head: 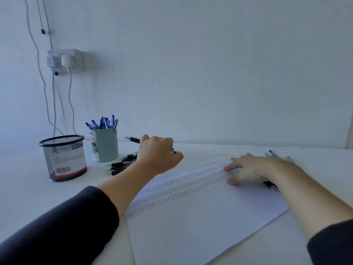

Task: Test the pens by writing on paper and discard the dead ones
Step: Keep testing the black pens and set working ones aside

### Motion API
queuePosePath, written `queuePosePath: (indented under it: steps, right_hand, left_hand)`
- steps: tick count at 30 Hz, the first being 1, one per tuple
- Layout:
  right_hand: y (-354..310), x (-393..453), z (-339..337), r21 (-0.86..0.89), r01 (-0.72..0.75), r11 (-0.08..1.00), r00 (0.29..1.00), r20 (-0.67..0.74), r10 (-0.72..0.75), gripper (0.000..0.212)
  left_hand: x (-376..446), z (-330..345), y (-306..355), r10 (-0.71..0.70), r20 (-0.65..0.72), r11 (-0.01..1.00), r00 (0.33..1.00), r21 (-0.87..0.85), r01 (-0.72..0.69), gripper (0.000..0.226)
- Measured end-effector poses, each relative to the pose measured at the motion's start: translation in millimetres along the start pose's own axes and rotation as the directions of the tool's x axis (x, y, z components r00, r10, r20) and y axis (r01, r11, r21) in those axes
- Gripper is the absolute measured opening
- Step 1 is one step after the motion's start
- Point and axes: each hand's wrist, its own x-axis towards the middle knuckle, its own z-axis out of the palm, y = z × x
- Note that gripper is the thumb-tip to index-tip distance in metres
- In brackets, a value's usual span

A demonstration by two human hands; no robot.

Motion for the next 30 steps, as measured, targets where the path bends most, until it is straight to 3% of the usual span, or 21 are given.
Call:
queuePosePath:
  steps: [5,9,12,14,16,17,18,20,21,23,27,30]
  right_hand:
    - [9,-13,-11,0.061,0.012,0.998,0.990,0.137,-0.020,0.073]
    - [7,-14,-11,0.045,0.033,0.998,0.992,0.116,-0.038,0.077]
    - [3,-12,-9,0.067,0.044,0.997,0.992,0.111,-0.051,0.075]
    - [-1,-9,-6,0.102,0.046,0.994,0.991,0.120,-0.058,0.073]
    - [-4,-5,-3,0.094,0.048,0.994,0.990,0.125,-0.060,0.074]
    - [-7,-4,-2,0.084,0.064,0.994,0.989,0.129,-0.075,0.074]
    - [-9,-3,-2,0.083,0.096,0.992,0.986,0.130,-0.106,0.073]
    - [-12,-3,0,0.116,0.166,0.979,0.975,0.132,-0.181,0.064]
    - [-13,-3,0,0.136,0.182,0.974,0.971,0.131,-0.200,0.059]
    - [-13,-5,-1,0.162,0.170,0.972,0.971,0.139,-0.193,0.054]
    - [-14,-8,-4,0.207,0.112,0.972,0.981,0.134,-0.142,0.052]
    - [-15,-9,-4,0.188,0.110,0.976,0.984,0.114,-0.133,0.053]
  left_hand:
    - [-1,-1,0,0.061,-0.049,0.998,0.997,-0.022,-0.062,0.031]
    - [-1,-2,1,0.112,-0.028,0.986,0.993,-0.121,-0.115,0.022]
    - [2,-5,5,0.165,-0.175,0.954,0.971,-0.222,-0.202,0.033]
    - [4,-15,10,0.188,-0.315,0.932,0.930,-0.241,-0.270,0.029]
    - [6,-30,22,0.090,-0.296,0.913,0.951,-0.357,-0.197,0.043]
    - [7,-38,31,-0.017,-0.178,0.871,0.984,-0.486,-0.072,0.049]
    - [10,-43,40,-0.134,-0.043,0.766,0.990,-0.638,0.076,0.053]
    - [17,-46,53,-0.281,0.240,0.403,0.929,-0.850,0.341,0.040]
    - [19,-46,59,-0.293,0.356,0.235,0.887,-0.873,0.428,0.027]
    - [18,-41,71,-0.284,0.499,0.038,0.819,-0.848,0.529,0.010]
    - [2,-14,88,-0.337,0.639,-0.110,0.692,-0.756,0.645,0.015]
    - [-7,-2,90,-0.350,0.662,-0.140,0.663,-0.737,0.661,0.013]
